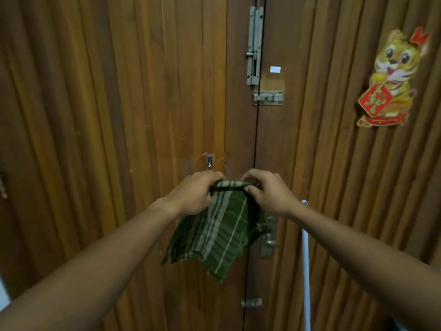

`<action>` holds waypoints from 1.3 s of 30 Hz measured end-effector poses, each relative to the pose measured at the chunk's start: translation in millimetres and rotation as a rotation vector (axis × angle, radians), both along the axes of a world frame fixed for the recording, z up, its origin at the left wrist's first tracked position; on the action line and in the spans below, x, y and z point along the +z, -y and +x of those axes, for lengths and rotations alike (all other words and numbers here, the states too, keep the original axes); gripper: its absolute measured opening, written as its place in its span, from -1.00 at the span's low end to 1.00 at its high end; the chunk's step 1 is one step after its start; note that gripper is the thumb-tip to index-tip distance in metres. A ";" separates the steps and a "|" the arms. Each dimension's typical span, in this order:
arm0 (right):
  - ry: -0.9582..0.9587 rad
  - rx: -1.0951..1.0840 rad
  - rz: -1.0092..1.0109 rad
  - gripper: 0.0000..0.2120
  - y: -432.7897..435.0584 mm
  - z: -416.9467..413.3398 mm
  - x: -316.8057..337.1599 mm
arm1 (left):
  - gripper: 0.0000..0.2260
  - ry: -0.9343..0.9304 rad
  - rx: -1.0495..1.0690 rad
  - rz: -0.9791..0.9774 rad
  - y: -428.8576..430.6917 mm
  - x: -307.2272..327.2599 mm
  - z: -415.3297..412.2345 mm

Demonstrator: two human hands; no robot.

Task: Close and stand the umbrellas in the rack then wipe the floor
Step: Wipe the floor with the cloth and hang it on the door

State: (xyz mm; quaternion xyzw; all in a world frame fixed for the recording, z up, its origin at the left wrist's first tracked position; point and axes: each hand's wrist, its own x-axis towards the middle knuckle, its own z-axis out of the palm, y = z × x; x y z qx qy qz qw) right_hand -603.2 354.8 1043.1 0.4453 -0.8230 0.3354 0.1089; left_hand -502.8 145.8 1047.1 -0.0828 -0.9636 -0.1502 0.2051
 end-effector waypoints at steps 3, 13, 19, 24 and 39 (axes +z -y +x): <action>0.104 0.024 -0.114 -0.83 24.3 -31.1 9.4 | -0.76 -0.028 0.053 0.071 3.8 9.4 -17.3; 0.085 0.173 -0.148 -0.87 100.4 -93.0 31.0 | -0.68 -0.201 0.397 0.014 46.4 26.6 -70.4; 0.001 0.186 -0.176 -0.82 128.0 -101.4 34.0 | -0.84 -0.132 0.265 -0.034 79.2 30.9 -80.9; -0.088 0.141 -0.188 -0.76 142.9 -104.6 37.7 | -0.76 -0.155 0.232 -0.083 98.5 43.1 -80.6; 0.021 0.090 -0.213 -0.85 146.2 -107.1 9.1 | -0.81 -0.266 0.118 -0.122 136.7 15.0 -96.1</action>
